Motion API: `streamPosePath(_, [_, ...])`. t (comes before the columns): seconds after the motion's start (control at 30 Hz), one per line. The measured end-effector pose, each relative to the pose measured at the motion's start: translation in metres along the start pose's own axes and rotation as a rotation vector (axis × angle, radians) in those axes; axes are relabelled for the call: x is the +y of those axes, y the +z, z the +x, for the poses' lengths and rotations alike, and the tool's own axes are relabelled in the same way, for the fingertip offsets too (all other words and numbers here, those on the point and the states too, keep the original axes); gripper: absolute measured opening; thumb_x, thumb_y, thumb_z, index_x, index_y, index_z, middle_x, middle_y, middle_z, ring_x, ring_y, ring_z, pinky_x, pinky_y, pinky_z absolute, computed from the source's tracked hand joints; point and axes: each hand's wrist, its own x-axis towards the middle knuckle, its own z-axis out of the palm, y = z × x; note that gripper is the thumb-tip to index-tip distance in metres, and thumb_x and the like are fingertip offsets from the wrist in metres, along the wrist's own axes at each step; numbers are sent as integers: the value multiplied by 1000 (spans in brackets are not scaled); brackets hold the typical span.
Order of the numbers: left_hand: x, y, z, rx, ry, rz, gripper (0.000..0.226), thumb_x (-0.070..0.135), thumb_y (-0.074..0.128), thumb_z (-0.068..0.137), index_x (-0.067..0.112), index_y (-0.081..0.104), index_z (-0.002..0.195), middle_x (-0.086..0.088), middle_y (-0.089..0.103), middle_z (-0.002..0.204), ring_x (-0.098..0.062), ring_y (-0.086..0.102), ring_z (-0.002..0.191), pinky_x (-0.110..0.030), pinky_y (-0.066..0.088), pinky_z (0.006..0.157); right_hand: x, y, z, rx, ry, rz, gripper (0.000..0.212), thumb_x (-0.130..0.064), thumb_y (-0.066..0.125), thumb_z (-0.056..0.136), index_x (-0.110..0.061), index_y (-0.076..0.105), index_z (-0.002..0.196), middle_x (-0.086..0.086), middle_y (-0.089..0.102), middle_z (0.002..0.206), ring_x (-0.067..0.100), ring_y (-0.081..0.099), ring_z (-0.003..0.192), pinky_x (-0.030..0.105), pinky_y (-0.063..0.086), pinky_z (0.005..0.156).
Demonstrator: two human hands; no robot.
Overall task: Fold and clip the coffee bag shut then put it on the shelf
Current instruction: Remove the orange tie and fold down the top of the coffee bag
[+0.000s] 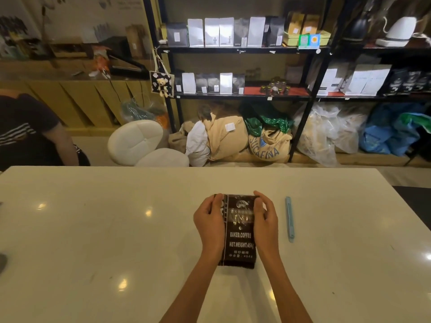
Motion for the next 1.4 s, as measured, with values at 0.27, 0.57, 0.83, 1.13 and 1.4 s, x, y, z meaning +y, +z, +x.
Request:
streamPosePath(0.27, [9, 5, -16, -202, 52, 75, 30, 40, 43, 100, 28, 59, 123, 7, 71, 108, -7, 70, 97, -27, 57, 84, -7, -4, -4, 170, -88, -214, 33, -46, 51, 93, -15, 63, 92, -4, 70, 78, 1, 68, 63, 12, 51, 52])
streamPosePath(0.57, [15, -7, -15, -140, 198, 242, 18, 34, 36, 103, 21, 48, 98, 7, 67, 83, 0, 68, 72, -24, 58, 60, -32, 5, -5, 29, -23, -37, 42, -56, 37, 91, -22, 61, 100, -2, 71, 88, 10, 72, 78, 21, 57, 66])
streamPosePath(0.83, [19, -4, -7, -296, -9, 313, 37, 53, 41, 96, 17, 47, 106, 5, 69, 88, -6, 70, 76, -32, 60, 71, -27, 4, -10, 187, -141, -371, 46, -55, 41, 92, -16, 63, 101, -4, 70, 83, 2, 67, 71, 16, 51, 59])
streamPosePath(1.13, [22, 5, -20, -208, 284, 563, 27, 46, 32, 100, 21, 38, 93, 4, 62, 72, -16, 64, 63, -44, 56, 60, -44, -13, -4, 2, 18, -175, 46, -48, 40, 98, -24, 48, 136, -1, 64, 122, 2, 63, 94, 19, 48, 77])
streamPosePath(1.4, [10, -33, -20, -406, 180, 292, 15, 30, 38, 103, 17, 45, 97, -1, 66, 87, -13, 70, 74, -34, 61, 64, -89, -13, 9, -274, -529, -843, 18, -39, 59, 91, -27, 70, 99, -9, 73, 97, 9, 62, 87, 33, 52, 79])
